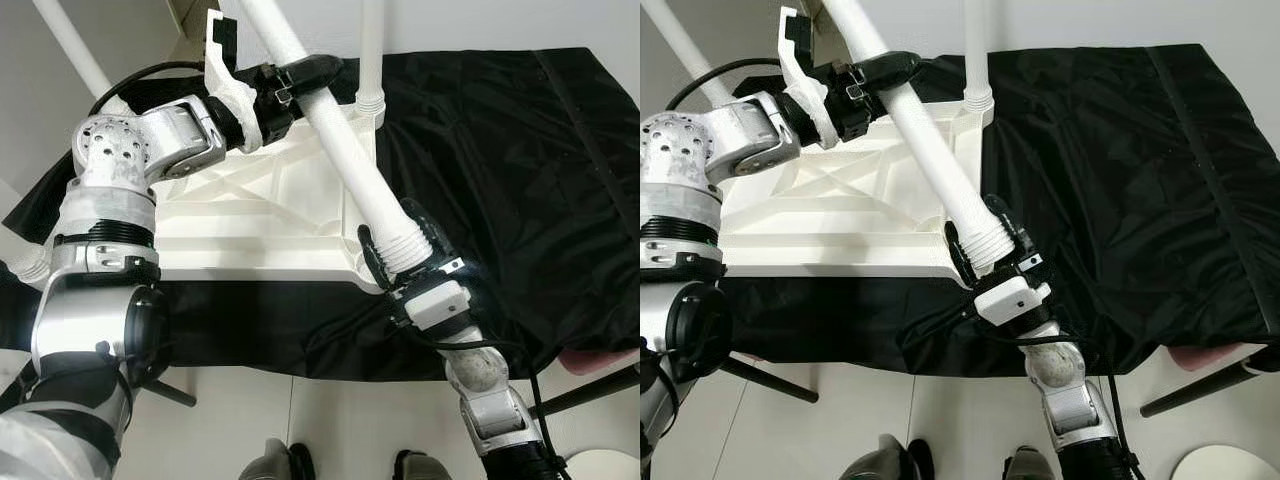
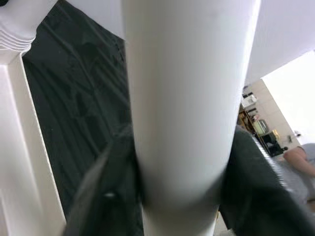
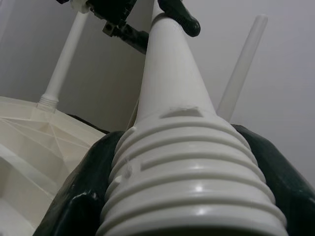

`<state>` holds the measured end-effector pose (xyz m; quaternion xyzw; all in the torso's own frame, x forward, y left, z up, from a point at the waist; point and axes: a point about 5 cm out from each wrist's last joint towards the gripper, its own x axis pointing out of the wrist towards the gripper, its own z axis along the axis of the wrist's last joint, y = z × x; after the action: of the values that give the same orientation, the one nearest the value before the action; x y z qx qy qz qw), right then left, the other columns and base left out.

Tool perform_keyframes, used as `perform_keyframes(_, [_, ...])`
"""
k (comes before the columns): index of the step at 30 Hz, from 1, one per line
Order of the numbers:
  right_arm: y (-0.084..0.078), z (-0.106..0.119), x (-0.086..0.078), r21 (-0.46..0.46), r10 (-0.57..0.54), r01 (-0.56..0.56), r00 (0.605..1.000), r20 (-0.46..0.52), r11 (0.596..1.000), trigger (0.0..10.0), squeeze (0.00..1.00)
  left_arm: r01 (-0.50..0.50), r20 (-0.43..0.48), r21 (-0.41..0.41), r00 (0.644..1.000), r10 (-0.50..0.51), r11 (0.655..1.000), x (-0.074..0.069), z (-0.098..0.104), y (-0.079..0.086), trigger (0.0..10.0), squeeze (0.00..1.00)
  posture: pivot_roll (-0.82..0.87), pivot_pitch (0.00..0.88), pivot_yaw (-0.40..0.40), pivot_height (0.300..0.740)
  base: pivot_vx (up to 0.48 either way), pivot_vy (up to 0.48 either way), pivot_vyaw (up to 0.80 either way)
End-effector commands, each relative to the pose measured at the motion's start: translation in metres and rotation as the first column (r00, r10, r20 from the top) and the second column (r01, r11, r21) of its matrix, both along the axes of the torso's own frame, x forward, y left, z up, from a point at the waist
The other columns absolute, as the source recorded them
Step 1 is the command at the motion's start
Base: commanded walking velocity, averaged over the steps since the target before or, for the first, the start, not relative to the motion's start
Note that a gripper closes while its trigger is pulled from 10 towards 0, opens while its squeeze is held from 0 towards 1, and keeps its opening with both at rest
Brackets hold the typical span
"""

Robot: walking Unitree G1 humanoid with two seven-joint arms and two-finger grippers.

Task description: Building children table

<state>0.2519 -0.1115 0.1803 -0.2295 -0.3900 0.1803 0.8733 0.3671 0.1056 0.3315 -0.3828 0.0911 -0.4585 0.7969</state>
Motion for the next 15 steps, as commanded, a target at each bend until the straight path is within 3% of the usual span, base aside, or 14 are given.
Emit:
perform_keyframes(1, [0.009, -0.005, -0.003, -0.034, 0.044, -0.044, 0.999, 0.0, 0.998, 10.0, 0.0, 0.098, 0.118, -0.082, 0.989, -0.088, 0.992, -0.005, 0.015, 0.003, 0.0, 0.0, -0.1, 0.161, 0.189, 0.74, 0.0, 0.0, 0.0])
perform_keyframes(11, [0.006, -0.006, 0.001, 0.011, 0.031, -0.031, 0.999, -0.017, 0.999, 10.0, 0.0, 0.1, 0.129, -0.099, 0.988, -0.086, 0.99, -0.006, 0.02, 0.006, 0.0, 0.0, -0.1, 0.148, 0.182, 0.74, 0.0, 0.0, 0.0])
perform_keyframes(12, [0.004, -0.005, 0.001, 0.044, 0.029, -0.028, 0.999, -0.03, 0.999, 10.0, 1.0, 0.096, 0.13, -0.099, 0.988, -0.083, 0.99, -0.005, 0.021, 0.006, 0.0, 0.0, -0.1, 0.146, 0.181, 0.74, 0.0, 0.0, 0.0])
perform_keyframes(14, [0.002, -0.005, 0.002, 0.069, 0.028, -0.025, 0.999, -0.04, 0.997, 10.0, 1.0, 0.094, 0.13, -0.1, 0.988, -0.08, 0.991, -0.005, 0.022, 0.007, 0.0, 0.0, -0.1, 0.146, 0.181, 0.74, 0.0, 0.0, 0.0])
perform_keyframes(15, [-0.001, -0.005, 0.003, 0.11, 0.017, -0.009, 0.998, -0.065, 0.994, 10.0, 1.0, 0.085, 0.129, -0.09, 0.989, -0.073, 0.992, -0.005, 0.022, 0.007, 10.0, 0.0, -0.1, 0.149, 0.175, 0.74, 0.0, 0.0, 0.0])
